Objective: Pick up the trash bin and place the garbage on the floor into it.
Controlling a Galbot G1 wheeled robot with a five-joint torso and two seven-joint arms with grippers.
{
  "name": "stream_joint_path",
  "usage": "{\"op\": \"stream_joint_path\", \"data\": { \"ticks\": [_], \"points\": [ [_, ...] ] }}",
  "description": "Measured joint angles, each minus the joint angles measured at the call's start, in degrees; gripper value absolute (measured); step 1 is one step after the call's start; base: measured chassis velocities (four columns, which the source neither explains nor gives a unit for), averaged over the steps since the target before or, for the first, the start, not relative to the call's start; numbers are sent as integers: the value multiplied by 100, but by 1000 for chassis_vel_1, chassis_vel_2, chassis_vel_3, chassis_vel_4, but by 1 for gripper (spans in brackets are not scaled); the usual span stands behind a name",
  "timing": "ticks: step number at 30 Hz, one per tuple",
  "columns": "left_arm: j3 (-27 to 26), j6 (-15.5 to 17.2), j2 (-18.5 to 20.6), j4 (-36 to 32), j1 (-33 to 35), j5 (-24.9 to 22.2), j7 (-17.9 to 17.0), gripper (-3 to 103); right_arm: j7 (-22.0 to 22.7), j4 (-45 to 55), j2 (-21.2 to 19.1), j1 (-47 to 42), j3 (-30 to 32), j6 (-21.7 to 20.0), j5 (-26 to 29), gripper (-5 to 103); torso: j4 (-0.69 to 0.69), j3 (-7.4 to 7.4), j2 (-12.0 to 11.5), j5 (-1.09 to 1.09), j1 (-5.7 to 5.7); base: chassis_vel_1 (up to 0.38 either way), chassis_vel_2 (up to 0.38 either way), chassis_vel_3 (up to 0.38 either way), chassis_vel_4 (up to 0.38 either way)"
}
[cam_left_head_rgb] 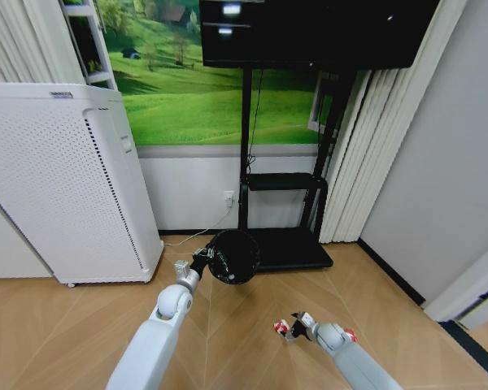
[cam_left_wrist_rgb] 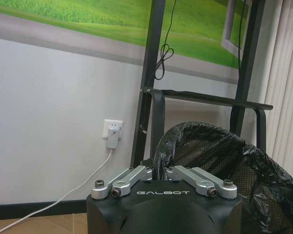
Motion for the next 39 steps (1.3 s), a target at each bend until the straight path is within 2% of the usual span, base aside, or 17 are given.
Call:
{"op": "stream_joint_path", "data": {
  "ticks": [1, 4, 8, 13, 20, 36, 39],
  "points": [
    [0, 0, 0, 0, 0, 0, 0, 7, 0, 0, 0, 0, 0, 0, 0, 100, 0, 0, 0, 0, 0, 0, 0, 0, 0],
    [27, 0, -8, 12, -47, 0, 2, 7, 331, 211, 29, -143, 2, -527, 717, 100, -1, 0, 0, -1, 0, 0, 0, 0, 0],
    [43, 0, -8, 21, -81, -8, 3, 7, 456, 136, 198, -154, 13, -588, 914, 100, 3, 0, 0, 1, 0, 0, 0, 0, 0],
    [18, -3, -20, 34, -56, -4, 24, 7, 500, -211, 407, -26, -41, -302, 792, 100, 1, 0, 0, 0, 0, 0, 0, 0, 0],
    [-14, -23, 2, 56, -36, 1, 46, 7, 484, -432, 499, 110, -35, -147, 703, 100, 1, 0, 0, 0, 0, 0, 0, 0, 0],
    [-71, -25, 63, 60, -73, -53, 78, 7, 552, -596, 719, 184, -27, -60, 547, 101, 1, 0, 0, 0, 0, 0, 0, 0, 0],
    [-137, -42, 101, 34, -4, -55, 128, 7, 632, -731, 882, 268, -78, 50, 373, 91, 2, 0, 0, 0, 0, 0, 0, 0, 0]
  ]
}}
